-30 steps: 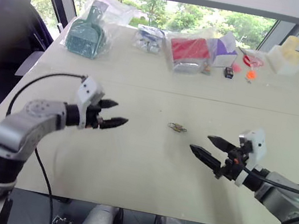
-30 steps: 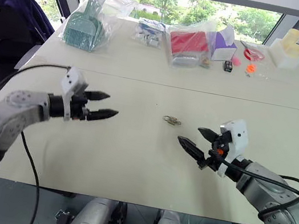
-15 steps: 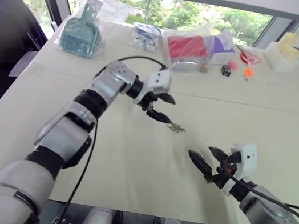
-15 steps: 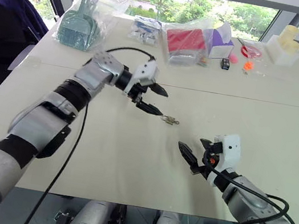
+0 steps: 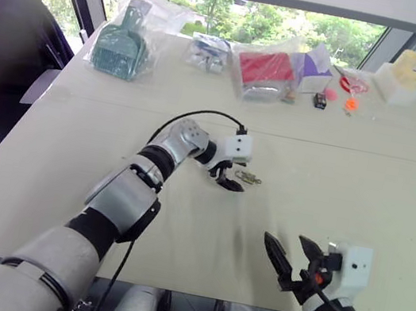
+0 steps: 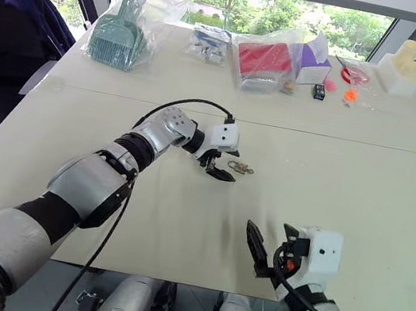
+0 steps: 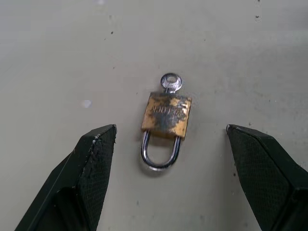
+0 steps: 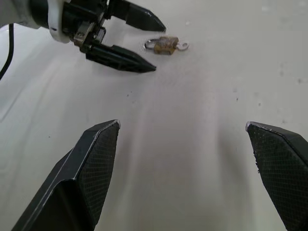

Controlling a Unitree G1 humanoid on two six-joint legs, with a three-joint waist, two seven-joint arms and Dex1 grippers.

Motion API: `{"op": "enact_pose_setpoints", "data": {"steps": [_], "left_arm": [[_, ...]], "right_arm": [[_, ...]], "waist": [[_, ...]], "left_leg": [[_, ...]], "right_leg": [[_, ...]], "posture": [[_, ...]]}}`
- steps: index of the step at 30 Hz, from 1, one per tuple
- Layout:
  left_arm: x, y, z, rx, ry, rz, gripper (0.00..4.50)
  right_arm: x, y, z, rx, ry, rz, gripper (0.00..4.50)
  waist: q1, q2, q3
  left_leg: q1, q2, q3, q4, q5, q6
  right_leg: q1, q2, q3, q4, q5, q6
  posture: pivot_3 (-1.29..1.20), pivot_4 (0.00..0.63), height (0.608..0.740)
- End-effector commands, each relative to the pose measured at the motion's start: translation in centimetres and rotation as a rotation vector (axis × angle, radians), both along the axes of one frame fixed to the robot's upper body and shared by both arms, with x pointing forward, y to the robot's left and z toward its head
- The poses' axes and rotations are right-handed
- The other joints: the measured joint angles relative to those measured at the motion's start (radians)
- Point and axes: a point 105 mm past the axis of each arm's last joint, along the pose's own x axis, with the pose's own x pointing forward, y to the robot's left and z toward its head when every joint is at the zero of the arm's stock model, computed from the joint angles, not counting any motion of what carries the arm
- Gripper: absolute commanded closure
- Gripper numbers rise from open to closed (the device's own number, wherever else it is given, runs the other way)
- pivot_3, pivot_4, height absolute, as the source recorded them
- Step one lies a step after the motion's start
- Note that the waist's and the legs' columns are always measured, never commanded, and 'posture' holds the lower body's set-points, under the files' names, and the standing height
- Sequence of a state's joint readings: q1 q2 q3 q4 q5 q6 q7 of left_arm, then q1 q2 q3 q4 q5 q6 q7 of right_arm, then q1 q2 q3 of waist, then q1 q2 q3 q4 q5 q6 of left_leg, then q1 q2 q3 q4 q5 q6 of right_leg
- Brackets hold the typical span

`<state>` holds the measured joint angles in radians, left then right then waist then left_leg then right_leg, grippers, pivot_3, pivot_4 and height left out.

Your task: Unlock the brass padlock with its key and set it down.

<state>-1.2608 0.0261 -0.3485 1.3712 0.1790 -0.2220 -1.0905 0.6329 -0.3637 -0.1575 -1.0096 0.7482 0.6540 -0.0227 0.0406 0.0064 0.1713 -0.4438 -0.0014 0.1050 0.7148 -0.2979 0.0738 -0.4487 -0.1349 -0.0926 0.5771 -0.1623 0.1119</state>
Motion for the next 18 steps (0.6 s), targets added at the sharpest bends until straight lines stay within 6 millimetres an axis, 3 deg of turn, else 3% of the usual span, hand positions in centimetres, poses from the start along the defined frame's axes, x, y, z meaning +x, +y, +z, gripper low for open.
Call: {"op": "enact_pose_setpoints", "data": {"steps": [1, 3, 6, 12, 15, 18], "left_arm": [[-1.0, -0.9, -1.3, 0.020, 0.072, -0.013, 0.68], [-1.5, -1.3, -1.5, 0.010, 0.119, -0.022, 0.68], [-2.1, -1.2, -2.5, 0.053, 0.161, -0.040, 1.41], [-1.9, -0.2, -3.7, 0.105, 0.143, -0.007, 3.65], [-1.2, -0.3, -2.4, 0.027, 0.123, 0.021, 3.73], [0.0, -0.9, 1.1, -0.140, 0.035, 0.029, 3.73]], "right_arm": [[-0.7, 0.1, 1.2, -0.003, -0.063, -0.033, 0.20], [-1.2, 0.0, 1.2, -0.006, -0.061, -0.049, 0.20], [-1.5, -0.1, 1.2, -0.011, -0.063, -0.060, 0.15], [-1.1, -0.5, 2.0, -0.010, -0.082, -0.073, 0.15], [-0.3, -0.8, 2.8, 0.049, -0.101, -0.097, 0.15], [1.4, -0.9, 4.1, 0.181, -0.149, -0.125, 0.15]], "waist": [[0.001, 0.000, 0.000], [0.002, 0.000, 0.000], [0.000, -0.001, -0.001], [0.000, -0.004, -0.004], [0.000, -0.007, -0.006], [-0.002, -0.008, -0.005]], "left_leg": [[0.000, 0.000, 0.000, 0.000, 0.000, 0.000], [0.001, 0.000, 0.000, 0.000, 0.000, 0.000], [0.001, 0.000, -0.001, 0.000, 0.000, 0.000], [0.002, 0.001, -0.001, 0.000, -0.001, 0.000], [0.003, 0.001, -0.001, 0.000, -0.001, 0.000], [0.004, 0.001, -0.001, 0.000, -0.001, 0.000]], "right_leg": [[0.000, 0.000, 0.000, 0.000, 0.000, 0.000], [0.002, 0.000, 0.000, -0.001, 0.000, 0.000], [0.002, 0.000, 0.000, -0.002, 0.000, 0.000], [0.003, 0.000, -0.001, -0.001, 0.000, 0.000], [0.005, 0.000, -0.001, -0.002, 0.000, 0.000], [0.005, 0.000, -0.001, -0.002, 0.000, 0.000]], "posture": [[0.00, 0.150, 0.735], [0.00, 0.150, 0.735], [0.00, 0.150, 0.735], [0.00, 0.150, 0.735], [0.00, 0.150, 0.735], [0.00, 0.150, 0.735]]}}
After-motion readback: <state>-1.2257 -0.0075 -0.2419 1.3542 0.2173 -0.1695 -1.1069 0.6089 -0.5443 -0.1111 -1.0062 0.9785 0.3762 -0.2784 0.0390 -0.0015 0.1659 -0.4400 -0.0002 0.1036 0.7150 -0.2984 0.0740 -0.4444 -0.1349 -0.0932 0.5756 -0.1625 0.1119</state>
